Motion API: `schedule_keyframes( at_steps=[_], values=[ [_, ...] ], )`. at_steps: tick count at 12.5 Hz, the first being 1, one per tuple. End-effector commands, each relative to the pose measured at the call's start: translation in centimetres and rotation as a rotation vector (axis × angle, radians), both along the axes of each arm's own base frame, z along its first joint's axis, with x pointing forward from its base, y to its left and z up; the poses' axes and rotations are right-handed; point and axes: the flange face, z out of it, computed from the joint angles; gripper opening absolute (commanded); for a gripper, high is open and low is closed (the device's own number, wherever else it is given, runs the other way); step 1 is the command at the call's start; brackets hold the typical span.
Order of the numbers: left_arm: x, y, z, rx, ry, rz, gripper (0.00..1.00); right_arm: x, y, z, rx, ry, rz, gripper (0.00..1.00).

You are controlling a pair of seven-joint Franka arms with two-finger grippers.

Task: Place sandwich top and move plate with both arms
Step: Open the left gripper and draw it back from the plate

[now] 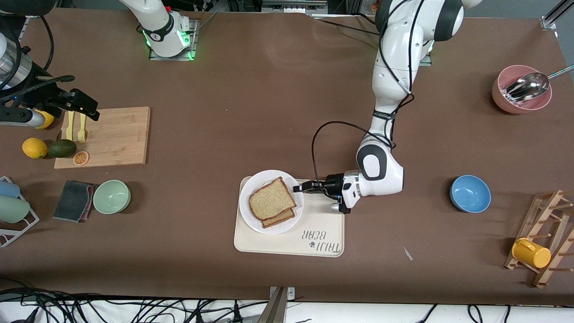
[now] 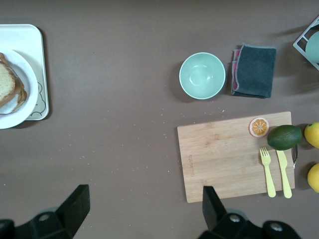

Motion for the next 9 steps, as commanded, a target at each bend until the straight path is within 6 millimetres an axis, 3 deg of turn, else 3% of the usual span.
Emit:
schedule_keyframes(
  at_steps=[1, 2, 4, 7, 9],
  values=[
    [0.6, -0.3, 1.4, -0.019, -0.013, 0.02, 0.78, 0.2, 0.0, 0.6, -0.021, -0.003, 0.006, 1.0],
    [0.6, 0.1, 1.5, -0.019, -0.009, 0.024, 0.84, 0.2, 0.0, 0.5, -0.022, -0.001, 0.006, 1.0],
    [0.5, 1.1, 2.9, 0.033, -0.026, -0.017, 0.84, 0.2, 0.0, 0.6, -0.024, -0.003, 0.006, 1.0],
    [1.2, 4.7, 7.4, 0.154, -0.077, -0.068, 0.81, 0.2, 0.0, 0.6, -0.024, -0.003, 0.006, 1.0],
    [0.0, 6.0, 9.8, 0.232, -0.069, -0.108, 0.81, 0.1, -0.1, 0.6, -0.019, 0.001, 0.006, 1.0]
  ],
)
